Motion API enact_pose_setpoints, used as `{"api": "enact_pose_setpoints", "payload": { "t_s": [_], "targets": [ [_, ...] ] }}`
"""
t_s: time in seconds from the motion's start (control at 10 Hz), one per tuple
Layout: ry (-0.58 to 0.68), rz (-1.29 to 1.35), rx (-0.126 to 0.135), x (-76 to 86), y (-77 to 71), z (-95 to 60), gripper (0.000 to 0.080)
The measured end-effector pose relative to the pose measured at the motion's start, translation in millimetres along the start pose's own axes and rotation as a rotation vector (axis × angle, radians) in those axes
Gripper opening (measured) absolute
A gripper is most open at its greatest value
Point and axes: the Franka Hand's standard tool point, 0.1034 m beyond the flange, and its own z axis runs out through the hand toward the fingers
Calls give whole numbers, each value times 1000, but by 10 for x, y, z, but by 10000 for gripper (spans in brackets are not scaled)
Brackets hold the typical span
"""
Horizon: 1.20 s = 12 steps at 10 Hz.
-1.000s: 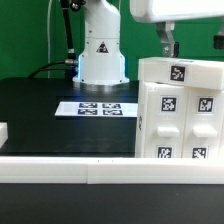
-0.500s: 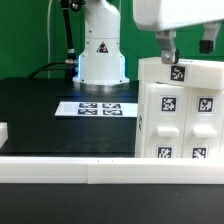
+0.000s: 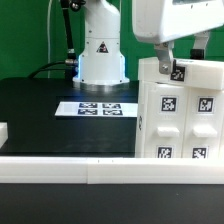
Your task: Assemble cabinet
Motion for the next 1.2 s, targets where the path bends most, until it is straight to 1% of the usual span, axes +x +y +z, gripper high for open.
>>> {"api": "enact_pose_setpoints", "payload": {
  "t_s": [0.1,0.2,0.3,0.5,1.1,1.2],
  "targets": [
    [0,8,0,2,0,-2,573],
    [0,27,1,-1,1,-3,573],
    [1,47,2,-16,18,-4,556],
    [1,59,2,-20,22,-4,556],
    [5,486,3,-8,21,-8,557],
    [40,648,18,-7,26,-1,558]
  ]
}}
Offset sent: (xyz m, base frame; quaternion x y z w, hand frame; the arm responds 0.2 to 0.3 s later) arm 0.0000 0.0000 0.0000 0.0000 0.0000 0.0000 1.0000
